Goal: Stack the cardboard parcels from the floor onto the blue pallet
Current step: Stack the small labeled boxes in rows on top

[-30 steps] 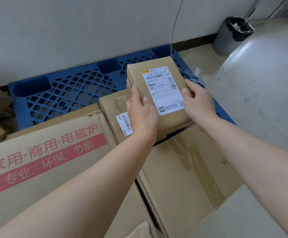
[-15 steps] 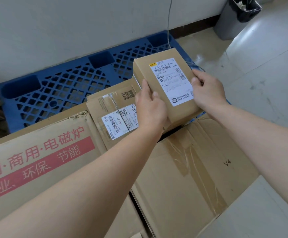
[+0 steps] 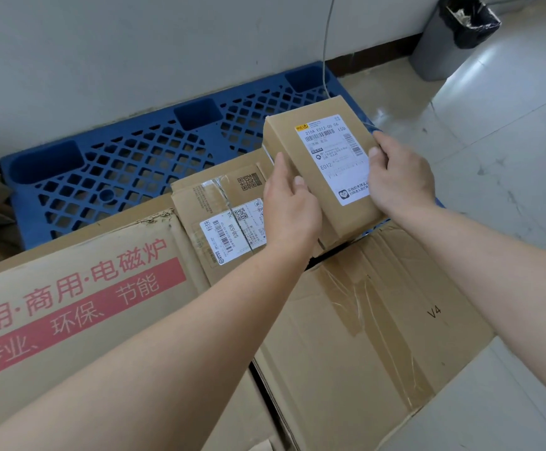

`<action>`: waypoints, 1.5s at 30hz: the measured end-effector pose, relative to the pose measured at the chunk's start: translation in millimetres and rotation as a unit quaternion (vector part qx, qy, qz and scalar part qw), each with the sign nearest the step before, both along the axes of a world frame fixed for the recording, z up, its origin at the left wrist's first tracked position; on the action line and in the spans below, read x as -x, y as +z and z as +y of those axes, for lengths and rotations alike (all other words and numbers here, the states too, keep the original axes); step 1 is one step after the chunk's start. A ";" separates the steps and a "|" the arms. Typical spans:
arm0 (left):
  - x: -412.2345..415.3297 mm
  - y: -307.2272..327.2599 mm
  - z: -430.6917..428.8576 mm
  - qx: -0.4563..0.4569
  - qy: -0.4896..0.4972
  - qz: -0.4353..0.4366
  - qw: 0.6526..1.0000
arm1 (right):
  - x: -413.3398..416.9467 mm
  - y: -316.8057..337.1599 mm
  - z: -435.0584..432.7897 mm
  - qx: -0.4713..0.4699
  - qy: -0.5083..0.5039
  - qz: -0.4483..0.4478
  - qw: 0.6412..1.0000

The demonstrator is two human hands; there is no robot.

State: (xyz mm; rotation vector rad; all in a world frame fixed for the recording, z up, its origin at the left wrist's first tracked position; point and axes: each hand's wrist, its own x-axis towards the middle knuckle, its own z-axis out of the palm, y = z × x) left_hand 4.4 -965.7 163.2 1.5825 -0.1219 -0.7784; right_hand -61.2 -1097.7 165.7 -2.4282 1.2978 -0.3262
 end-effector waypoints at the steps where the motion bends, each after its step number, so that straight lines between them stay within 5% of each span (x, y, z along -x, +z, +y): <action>1: -2.5 3.0 3.3 0.000 -0.002 -0.002 1.000 | -2.9 1.6 3.2 0.012 0.000 0.000 1.000; 12: -54.3 21.8 69.5 -0.006 0.061 -0.017 0.998 | -72.2 21.8 81.8 0.024 0.082 -0.107 0.991; 20: -111.5 25.8 167.0 -0.031 0.146 -0.049 0.988 | -141.2 17.4 190.1 -0.054 0.157 -0.158 0.973; 45: -276.7 -47.9 581.0 -0.095 0.387 -0.034 0.916 | -324.5 -31.0 605.3 -0.178 0.335 -0.123 0.917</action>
